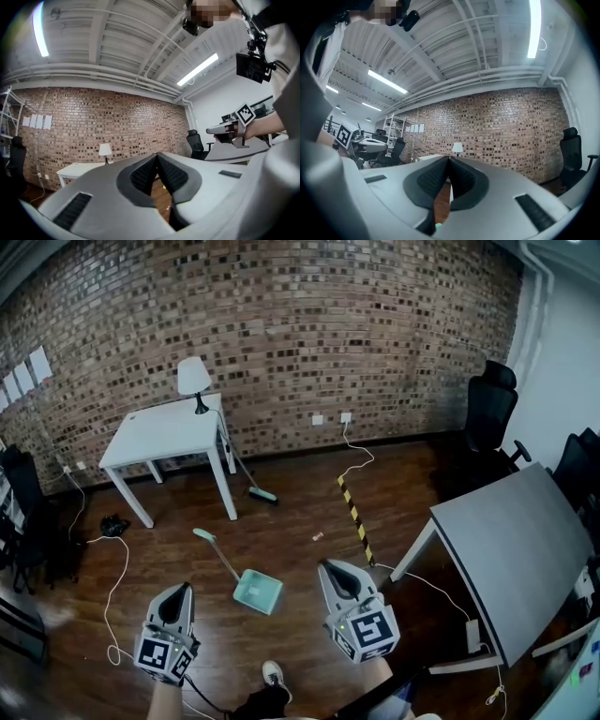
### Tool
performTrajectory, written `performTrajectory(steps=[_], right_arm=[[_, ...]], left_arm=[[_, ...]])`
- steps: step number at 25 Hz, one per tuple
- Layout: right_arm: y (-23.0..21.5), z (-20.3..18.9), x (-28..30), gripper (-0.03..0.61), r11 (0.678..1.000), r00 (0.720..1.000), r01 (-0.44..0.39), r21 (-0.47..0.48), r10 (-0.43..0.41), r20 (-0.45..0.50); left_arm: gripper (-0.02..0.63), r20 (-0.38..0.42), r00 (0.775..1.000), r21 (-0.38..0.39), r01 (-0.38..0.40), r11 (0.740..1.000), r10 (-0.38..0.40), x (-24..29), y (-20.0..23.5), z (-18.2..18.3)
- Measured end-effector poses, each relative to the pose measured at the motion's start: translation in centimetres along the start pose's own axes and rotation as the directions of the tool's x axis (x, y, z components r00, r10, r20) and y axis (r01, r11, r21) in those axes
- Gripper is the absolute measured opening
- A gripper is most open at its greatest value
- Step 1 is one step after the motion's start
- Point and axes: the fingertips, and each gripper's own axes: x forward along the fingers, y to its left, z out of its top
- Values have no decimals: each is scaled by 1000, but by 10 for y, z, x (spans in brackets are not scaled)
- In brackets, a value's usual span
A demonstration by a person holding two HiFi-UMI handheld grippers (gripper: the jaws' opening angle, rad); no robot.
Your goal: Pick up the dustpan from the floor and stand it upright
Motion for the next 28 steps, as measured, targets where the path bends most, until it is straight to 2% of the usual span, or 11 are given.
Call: performTrajectory(steps=[6,9,14,17,23,28], right_arm=[[-11,6,-99,-6,995,999,-49,-82,49,0],[-8,19,-152,-6,994,995,-101,-43,102,13],[-6,29,-217,-6,991,991,-131,-5,131,22],[-6,28,-240,-6,991,991,-130,0,130,14],[-3,38,-251,-8,996,995,-94,-5,94,14],[17,52,-253,-6,990,993,-121,-70,120,-14]], left_arm=[[-8,10,1000,73,-21,997,20,-49,-103,16],[-8,9,999,67,-41,997,40,-77,-149,29],[-8,6,999,70,-36,997,35,-107,-206,48],[-8,-10,1000,72,-26,997,27,-119,-225,51],[-9,-19,1000,77,-10,997,11,-126,-236,54],[-9,7,1000,53,-8,999,8,-128,-234,66]])
